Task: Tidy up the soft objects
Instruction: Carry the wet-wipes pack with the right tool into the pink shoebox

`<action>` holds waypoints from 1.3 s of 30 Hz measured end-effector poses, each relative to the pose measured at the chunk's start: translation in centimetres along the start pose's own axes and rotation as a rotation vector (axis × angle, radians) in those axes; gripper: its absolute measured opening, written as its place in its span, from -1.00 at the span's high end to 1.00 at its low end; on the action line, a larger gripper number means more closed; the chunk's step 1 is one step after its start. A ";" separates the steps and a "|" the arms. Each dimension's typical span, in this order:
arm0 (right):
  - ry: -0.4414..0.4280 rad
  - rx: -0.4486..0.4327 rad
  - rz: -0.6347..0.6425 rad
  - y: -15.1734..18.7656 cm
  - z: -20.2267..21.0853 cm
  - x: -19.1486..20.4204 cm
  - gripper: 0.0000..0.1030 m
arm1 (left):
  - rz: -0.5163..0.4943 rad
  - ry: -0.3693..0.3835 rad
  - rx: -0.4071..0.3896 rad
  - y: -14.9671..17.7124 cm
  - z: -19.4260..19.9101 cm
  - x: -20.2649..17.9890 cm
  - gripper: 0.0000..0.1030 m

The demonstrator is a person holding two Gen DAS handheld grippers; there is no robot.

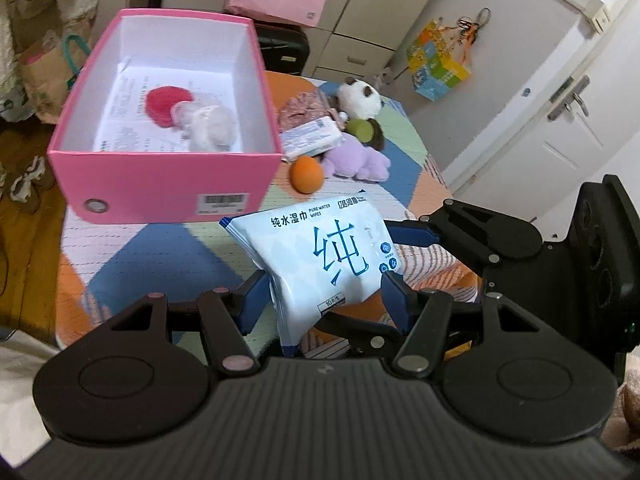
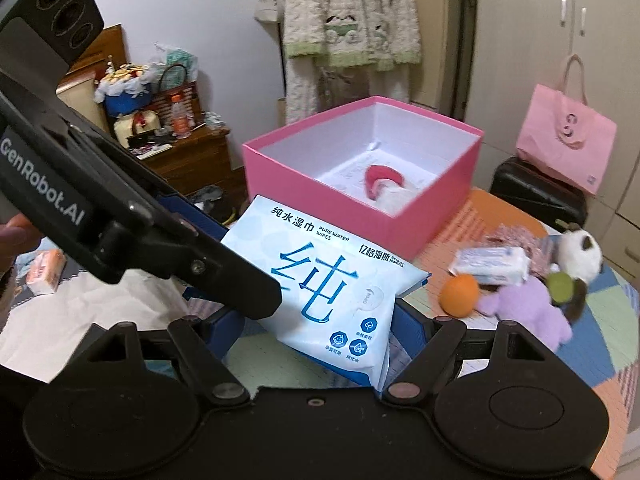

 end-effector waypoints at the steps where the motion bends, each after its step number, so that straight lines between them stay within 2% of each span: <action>1: -0.010 0.006 -0.003 -0.4 -0.2 0.2 -0.61 | 0.002 -0.003 0.001 -0.1 0.3 0.3 -0.15; 6: -0.038 -0.001 -0.002 -3.0 -0.9 0.5 -0.61 | 0.000 -0.033 -0.018 -1.6 1.5 1.5 -0.15; 10: -0.028 -0.021 0.018 -5.4 -1.7 0.4 -0.61 | -0.014 -0.062 -0.046 -3.5 1.9 2.4 -0.15; 19: -0.005 -0.072 -0.005 -11.4 -4.8 -3.0 -0.61 | -0.040 -0.100 -0.133 -10.1 0.8 5.2 -0.15; 30: 0.031 -0.114 -0.027 -16.8 -10.7 -8.8 -0.56 | -0.060 -0.096 -0.203 -18.2 -3.4 9.8 -0.15; 34: 0.060 -0.097 -0.007 -17.7 -13.0 -10.7 -0.55 | -0.076 -0.100 -0.204 -20.2 -5.8 11.1 -0.15; 39: 0.087 -0.051 0.016 -18.2 -16.1 -12.4 -0.54 | -0.042 -0.098 -0.164 -21.9 -9.3 13.3 -0.15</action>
Point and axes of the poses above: each gripper's, at about its wrist camera, not at the fingertips, and z roughly against the way its jaws point, x to its left, y to its underside, the point moved 6 cm from there along -z, roughly the way its jaws point, and after that the axes turned 2 degrees about -z, right-handed, at the moved point
